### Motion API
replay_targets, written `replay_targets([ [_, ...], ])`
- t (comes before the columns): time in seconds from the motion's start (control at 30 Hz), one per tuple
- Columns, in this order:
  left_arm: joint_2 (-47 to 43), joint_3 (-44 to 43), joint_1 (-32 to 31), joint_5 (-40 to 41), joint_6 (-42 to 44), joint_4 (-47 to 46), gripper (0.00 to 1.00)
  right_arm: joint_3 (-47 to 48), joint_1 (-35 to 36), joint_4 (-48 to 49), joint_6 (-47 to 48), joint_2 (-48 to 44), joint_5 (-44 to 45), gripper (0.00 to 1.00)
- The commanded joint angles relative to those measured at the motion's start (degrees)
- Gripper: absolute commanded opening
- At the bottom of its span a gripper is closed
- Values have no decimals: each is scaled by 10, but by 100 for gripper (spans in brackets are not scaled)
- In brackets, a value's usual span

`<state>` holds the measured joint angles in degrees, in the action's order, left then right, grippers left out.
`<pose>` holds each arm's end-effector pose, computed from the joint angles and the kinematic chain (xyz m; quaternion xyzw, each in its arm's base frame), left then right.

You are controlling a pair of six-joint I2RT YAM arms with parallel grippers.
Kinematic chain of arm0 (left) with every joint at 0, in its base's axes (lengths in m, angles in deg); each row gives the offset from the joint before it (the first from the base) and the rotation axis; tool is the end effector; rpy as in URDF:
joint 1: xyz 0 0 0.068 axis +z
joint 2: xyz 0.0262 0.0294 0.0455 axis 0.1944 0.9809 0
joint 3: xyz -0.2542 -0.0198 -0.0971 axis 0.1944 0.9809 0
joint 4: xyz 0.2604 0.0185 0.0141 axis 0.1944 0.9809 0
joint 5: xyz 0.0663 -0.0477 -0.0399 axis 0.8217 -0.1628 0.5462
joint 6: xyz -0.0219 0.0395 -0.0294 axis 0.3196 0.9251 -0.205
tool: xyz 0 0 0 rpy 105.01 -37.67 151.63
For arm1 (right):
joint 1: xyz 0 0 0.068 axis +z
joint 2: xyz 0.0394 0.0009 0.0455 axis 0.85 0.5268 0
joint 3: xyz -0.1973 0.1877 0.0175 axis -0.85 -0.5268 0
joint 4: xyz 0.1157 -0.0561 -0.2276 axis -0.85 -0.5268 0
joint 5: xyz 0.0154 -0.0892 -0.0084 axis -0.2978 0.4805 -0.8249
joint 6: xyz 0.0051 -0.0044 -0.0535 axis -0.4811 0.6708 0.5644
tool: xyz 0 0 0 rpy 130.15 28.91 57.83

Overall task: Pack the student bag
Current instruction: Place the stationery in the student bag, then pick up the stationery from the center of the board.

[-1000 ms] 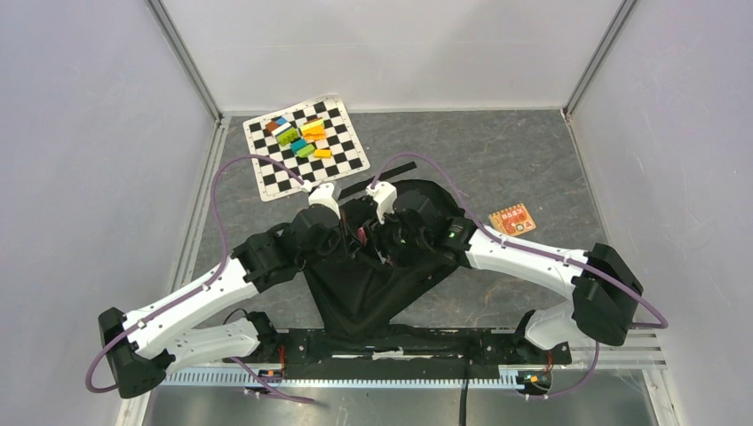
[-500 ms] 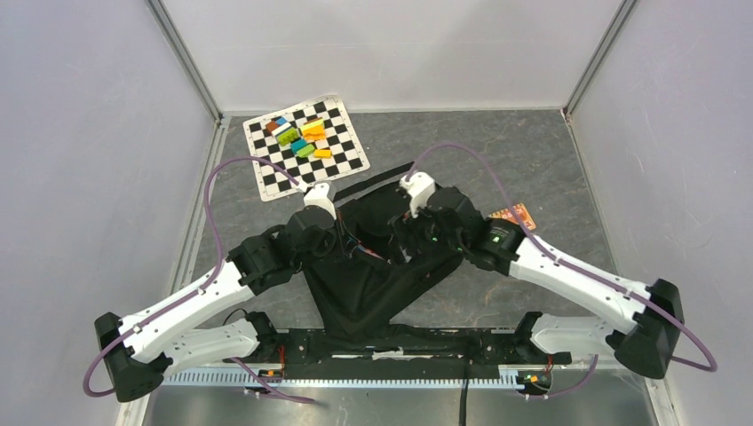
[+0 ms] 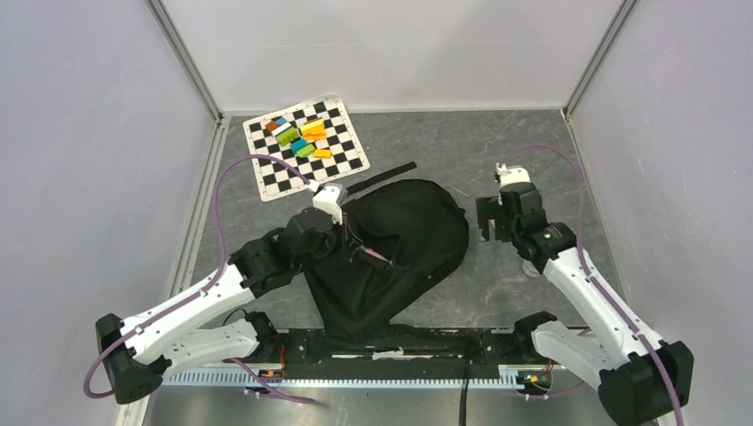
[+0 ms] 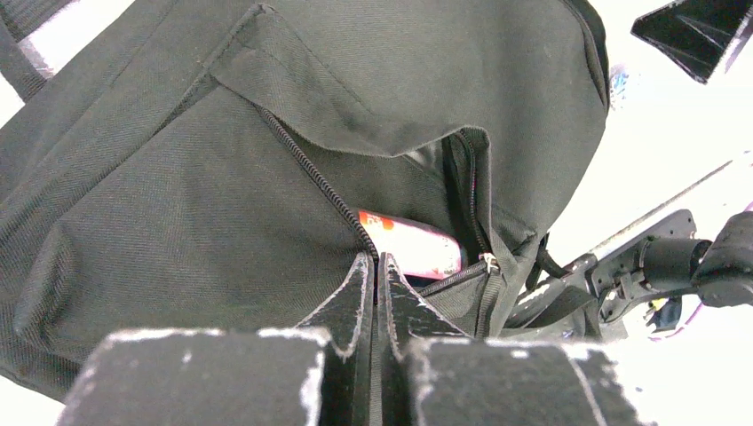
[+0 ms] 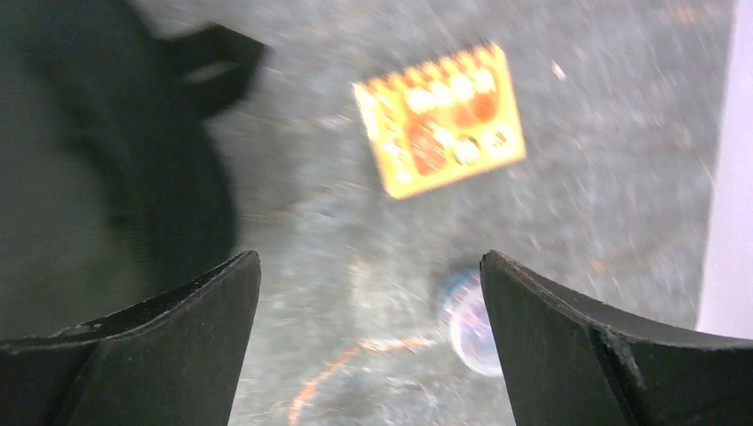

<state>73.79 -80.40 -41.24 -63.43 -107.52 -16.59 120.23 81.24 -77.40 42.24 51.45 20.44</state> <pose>0.1262 -0.1517 0.3048 0.0828 0.8741 -0.2552 0.4049 0.1881 0.0685 0.2757 -0.0456 0.9076 -0.0209 0.4167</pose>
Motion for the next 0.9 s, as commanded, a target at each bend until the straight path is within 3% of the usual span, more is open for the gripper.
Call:
replay_targets([
  [0.0, -24, 6, 3, -16, 52, -47, 2, -38, -97, -46, -12, -6, 55, 98],
  [0.2, -58, 41, 2, -33, 46, -77, 2, -42, -197, -79, -26, -5, 67, 98],
  [0.4, -48, 56, 2, -61, 44, -98, 2, -66, -313, -97, -14, 41, -40, 98],
  [0.8, -34, 46, 2, -71, 70, -120, 2, -98, -316, -64, -16, 48, -104, 98],
  [0.87, -35, 47, 2, -72, 70, -120, 2, -101, -316, -60, -16, 57, -103, 94],
])
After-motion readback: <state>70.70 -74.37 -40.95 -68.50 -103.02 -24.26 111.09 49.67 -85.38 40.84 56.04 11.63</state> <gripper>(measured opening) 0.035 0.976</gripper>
